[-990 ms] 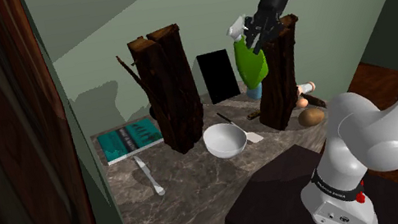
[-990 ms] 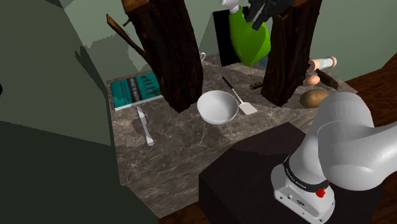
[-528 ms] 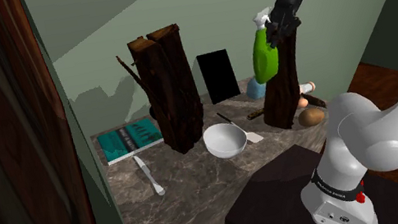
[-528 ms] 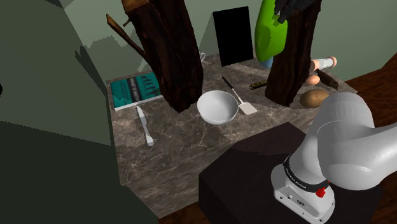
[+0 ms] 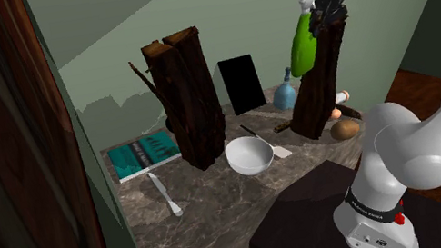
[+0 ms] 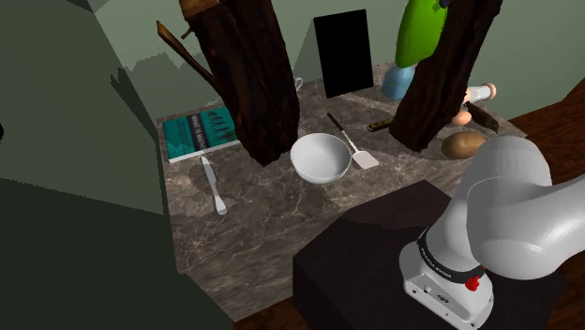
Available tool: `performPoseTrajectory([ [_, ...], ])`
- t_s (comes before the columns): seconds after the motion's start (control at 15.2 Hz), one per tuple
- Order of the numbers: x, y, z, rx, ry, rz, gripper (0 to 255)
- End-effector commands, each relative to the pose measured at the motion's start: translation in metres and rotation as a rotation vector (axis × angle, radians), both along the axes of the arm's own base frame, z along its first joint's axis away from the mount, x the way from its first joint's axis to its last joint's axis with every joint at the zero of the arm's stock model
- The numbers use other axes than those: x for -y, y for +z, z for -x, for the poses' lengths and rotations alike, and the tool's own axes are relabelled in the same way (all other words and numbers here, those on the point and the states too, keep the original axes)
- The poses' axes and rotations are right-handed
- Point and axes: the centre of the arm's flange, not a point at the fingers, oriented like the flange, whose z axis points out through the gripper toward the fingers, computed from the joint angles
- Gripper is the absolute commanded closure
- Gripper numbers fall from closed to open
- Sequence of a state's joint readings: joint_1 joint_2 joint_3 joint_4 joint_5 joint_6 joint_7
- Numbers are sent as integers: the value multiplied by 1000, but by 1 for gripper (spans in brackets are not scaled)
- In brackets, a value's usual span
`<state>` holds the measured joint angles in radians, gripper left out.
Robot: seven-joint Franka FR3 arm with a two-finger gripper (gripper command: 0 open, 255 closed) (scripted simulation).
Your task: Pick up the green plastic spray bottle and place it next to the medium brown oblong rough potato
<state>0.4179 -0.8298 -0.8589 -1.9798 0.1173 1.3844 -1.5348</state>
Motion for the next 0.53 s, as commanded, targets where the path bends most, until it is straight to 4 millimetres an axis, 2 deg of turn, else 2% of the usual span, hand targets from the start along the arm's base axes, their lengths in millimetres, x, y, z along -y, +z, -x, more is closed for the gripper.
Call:
performPoseTrajectory([
  [0.0,46,-19,15,-72,-34,173,255],
  [0.13,72,-19,21,-72,-34,173,255],
  [0.2,34,3,6,69,6,-87,255],
  [0.26,34,3,6,69,6,-87,0],
  [0.33,9,33,1,23,-1,79,0],
  [0.4,-1,42,-1,7,-4,137,0],
  [0.46,-3,38,-2,7,-4,137,0],
])
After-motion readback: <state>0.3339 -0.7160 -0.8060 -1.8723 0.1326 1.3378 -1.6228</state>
